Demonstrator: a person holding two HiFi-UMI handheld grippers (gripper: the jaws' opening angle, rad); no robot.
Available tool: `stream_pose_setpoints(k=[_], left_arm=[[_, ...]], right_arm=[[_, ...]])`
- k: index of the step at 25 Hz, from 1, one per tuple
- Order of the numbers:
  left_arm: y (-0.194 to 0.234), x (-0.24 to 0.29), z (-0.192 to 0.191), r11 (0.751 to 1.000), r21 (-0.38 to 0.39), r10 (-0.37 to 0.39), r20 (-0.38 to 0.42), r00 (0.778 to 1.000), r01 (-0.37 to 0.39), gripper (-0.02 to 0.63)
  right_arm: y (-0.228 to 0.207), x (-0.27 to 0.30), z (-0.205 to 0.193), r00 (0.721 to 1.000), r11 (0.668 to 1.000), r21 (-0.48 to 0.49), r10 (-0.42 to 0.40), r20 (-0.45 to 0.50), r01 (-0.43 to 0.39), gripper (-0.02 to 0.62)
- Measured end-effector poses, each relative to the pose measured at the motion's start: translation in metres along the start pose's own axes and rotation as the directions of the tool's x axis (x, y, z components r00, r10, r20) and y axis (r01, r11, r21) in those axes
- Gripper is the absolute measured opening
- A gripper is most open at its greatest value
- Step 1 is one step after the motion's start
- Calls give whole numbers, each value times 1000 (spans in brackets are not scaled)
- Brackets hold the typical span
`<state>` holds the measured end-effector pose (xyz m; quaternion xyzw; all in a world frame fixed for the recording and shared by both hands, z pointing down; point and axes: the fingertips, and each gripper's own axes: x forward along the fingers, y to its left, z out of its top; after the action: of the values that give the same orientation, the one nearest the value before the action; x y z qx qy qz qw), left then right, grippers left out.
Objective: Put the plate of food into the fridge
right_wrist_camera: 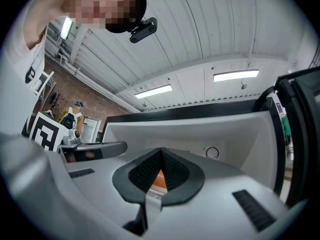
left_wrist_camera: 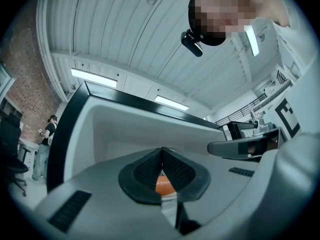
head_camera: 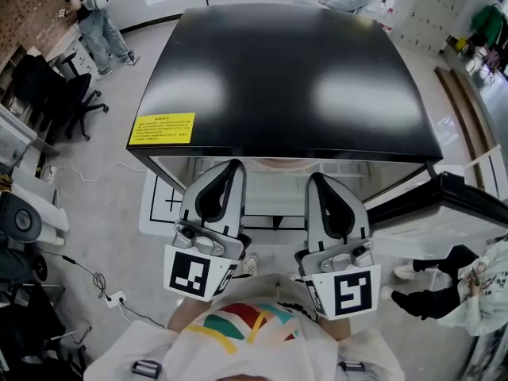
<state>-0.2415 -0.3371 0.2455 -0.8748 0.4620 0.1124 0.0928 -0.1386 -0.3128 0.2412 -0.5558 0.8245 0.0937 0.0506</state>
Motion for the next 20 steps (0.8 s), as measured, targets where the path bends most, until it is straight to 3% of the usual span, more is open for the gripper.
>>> stream_pose_setpoints(k=[3, 6, 15, 20], left_arm=[[-3, -2, 2, 1000, 26, -1, 6, 1000, 1, 8], [-9, -4, -1, 999, 53, -3, -5, 1000, 4, 8], [-27, -5, -22, 1000, 22, -2, -70, 998, 4, 8], [-31, -2, -22, 1000, 30, 8, -66, 998, -6, 8]], right_arm=[[4, -3, -3, 1000, 1000, -23, -21, -5, 21, 2], [8, -6, -8, 1000, 1000, 22, 4, -6, -4, 2], [0, -27, -37, 999, 996, 82, -12, -45, 16, 2], [-6, -27, -43, 997, 999, 44, -17, -70, 21, 0]])
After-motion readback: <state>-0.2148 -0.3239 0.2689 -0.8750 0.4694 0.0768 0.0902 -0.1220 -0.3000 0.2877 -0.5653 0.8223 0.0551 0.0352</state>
